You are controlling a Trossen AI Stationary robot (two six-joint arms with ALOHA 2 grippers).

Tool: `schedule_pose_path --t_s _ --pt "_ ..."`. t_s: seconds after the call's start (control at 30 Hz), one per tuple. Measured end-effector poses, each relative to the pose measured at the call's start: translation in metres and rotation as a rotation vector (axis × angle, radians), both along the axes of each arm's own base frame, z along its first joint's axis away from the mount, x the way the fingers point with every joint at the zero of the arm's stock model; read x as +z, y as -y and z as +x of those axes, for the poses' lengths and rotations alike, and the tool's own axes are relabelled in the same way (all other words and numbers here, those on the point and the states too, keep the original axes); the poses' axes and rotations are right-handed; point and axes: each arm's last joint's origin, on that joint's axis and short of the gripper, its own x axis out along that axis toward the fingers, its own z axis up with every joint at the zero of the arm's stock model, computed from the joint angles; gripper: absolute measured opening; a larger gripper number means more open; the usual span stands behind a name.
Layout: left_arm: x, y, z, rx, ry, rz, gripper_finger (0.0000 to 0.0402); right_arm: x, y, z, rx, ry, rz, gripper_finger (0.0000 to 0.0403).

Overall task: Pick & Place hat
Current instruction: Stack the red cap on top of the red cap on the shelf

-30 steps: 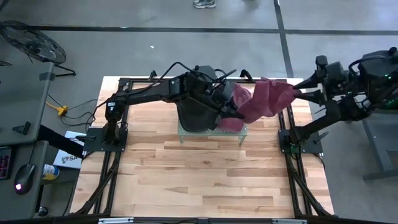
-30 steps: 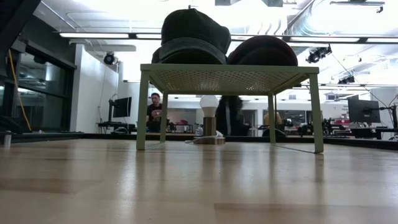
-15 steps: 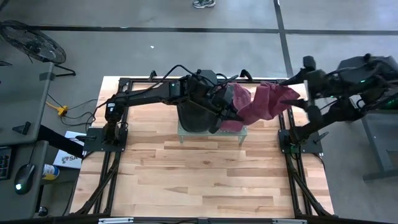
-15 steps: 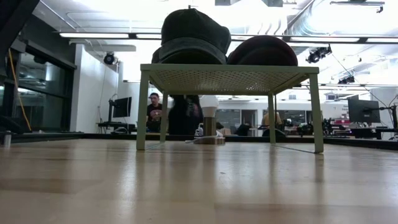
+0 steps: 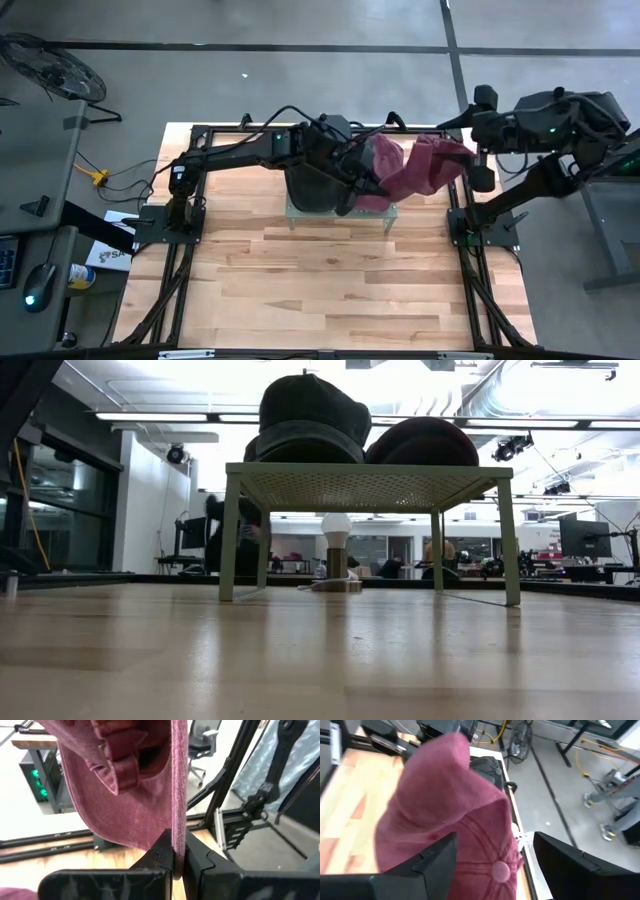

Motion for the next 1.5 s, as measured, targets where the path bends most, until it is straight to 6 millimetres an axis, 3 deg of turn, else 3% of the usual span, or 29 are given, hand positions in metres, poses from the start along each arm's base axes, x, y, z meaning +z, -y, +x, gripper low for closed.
schedule_pose_path --t_s 0.4,0.9,1.07,1.4,1.5 --pt "0.007 0.01 -0.012 -0.047 -0.006 0.082 0.0007 -0.001 0.008 0.001 0.085 -0.008 0.141 0.0254" --pt "0.019 0.014 -0.025 -0.015 0.015 0.115 0.0006 -0.004 0.007 0.013 0.133 -0.038 0.176 0.0246" --pt "0.018 0.014 -0.025 -0.014 0.005 0.111 0.0006 -0.003 0.007 0.01 0.125 -0.031 0.174 0.0192" --pt "0.017 0.014 -0.025 -0.007 -0.001 0.111 0.0006 -0.001 0.007 0.003 0.131 -0.015 0.179 0.0032" --pt "0.017 0.013 -0.025 0.005 -0.003 0.113 0.0006 -0.001 0.006 -0.001 0.134 -0.003 0.216 0.0017"
